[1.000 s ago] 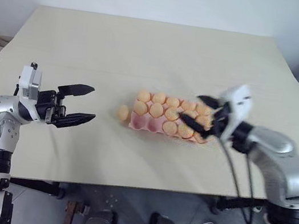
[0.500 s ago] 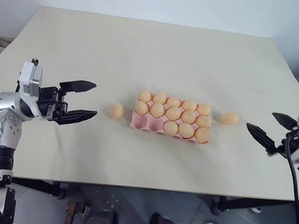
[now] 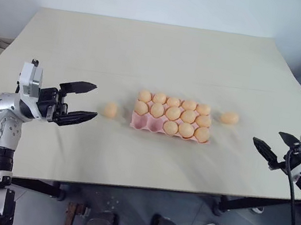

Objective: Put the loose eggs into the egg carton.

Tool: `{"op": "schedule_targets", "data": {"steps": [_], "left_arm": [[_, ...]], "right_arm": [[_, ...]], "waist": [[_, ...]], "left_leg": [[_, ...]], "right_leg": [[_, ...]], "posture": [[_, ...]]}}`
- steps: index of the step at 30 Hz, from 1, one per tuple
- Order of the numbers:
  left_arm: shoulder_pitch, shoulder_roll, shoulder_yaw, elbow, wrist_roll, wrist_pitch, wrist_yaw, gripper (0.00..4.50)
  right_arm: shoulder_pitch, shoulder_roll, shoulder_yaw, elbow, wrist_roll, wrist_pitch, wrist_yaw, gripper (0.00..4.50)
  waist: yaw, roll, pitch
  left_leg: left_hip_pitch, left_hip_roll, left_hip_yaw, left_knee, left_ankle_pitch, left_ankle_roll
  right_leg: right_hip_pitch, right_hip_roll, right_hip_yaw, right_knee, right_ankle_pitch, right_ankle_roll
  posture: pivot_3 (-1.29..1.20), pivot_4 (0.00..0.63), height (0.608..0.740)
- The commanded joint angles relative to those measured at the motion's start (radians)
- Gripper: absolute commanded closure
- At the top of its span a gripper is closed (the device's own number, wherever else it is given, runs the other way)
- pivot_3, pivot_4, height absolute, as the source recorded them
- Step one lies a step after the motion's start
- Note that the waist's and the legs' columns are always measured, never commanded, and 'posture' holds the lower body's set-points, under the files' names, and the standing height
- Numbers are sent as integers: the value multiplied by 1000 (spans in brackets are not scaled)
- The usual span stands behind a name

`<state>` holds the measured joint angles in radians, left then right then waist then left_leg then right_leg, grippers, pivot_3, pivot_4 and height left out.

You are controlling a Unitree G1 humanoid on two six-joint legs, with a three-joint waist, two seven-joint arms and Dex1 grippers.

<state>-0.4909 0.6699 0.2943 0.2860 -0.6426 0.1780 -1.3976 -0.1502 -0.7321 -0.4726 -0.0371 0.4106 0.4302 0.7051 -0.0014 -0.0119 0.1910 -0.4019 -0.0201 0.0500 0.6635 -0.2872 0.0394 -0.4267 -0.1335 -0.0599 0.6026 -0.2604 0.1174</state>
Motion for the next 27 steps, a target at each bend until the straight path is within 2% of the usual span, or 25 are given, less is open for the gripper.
{"op": "schedule_targets", "data": {"steps": [1, 5, 11, 17, 27], "left_arm": [[8, 22, 25, -36, -17, 6, 3, 0], [15, 23, 28, -43, -18, 9, 8, 0], [19, 13, 23, -55, -18, 11, 19, 0], [16, 3, 22, -69, -20, 11, 35, 0], [61, 5, 43, -116, -33, 14, 60, 0]], "right_arm": [[-5, -13, -12, -24, 19, -2, 1, 60], [-1, -25, -1, -26, 28, 7, 31, 60], [-151, 32, 97, 118, -14, -62, 16, 60], [-405, 129, 181, 460, -105, -224, -52, 60], [-601, 209, 236, 833, -184, -430, -75, 60]], "waist": [[0, 0, 0], [0, 0, 0], [-7, 0, 0], [-10, 1, 0], [-27, 1, 0]], "left_leg": [[0, 0, 0, 0, 0, 0], [0, 0, 0, 0, 0, 0], [1, 1, 2, 0, 0, 1], [1, 1, 2, 0, 2, 0], [-2, 1, 2, -1, 4, -3]], "right_leg": [[0, 0, 0, 0, 0, 0], [0, 0, 0, -1, 0, 0], [0, 1, 1, -1, 2, -1], [-1, 1, 1, 0, 4, -3], [-1, 0, -2, -1, 5, -2]], "posture": [[0, 150, 740], [0, 150, 740], [0, 150, 740], [0, 150, 740], [0, 150, 740]]}}
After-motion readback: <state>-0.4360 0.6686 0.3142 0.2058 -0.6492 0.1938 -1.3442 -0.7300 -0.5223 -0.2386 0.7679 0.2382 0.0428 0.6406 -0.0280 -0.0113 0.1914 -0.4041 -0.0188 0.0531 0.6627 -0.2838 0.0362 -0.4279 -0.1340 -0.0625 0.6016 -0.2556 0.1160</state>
